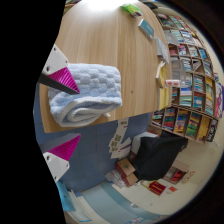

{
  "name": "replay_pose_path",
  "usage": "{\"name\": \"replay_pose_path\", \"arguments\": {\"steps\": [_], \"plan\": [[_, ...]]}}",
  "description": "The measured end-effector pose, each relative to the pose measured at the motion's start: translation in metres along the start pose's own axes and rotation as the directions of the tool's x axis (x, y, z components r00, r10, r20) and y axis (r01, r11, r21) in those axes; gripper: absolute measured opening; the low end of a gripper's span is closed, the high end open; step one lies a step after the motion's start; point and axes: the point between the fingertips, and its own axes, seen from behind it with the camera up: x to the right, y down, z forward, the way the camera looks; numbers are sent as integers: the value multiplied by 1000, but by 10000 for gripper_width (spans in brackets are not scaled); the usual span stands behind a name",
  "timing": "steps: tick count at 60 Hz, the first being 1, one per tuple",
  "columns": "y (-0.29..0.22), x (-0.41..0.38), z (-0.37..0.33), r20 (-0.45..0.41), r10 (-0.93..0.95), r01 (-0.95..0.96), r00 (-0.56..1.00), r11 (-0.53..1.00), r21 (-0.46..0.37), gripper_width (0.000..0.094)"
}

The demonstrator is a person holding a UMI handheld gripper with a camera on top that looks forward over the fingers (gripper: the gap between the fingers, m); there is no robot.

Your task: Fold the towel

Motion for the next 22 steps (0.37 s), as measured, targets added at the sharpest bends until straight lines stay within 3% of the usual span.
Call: {"name": "replay_pose_path", "arguments": {"steps": [22], "plan": [[25, -33, -149, 49, 153, -156, 987, 986, 52, 842]]}}
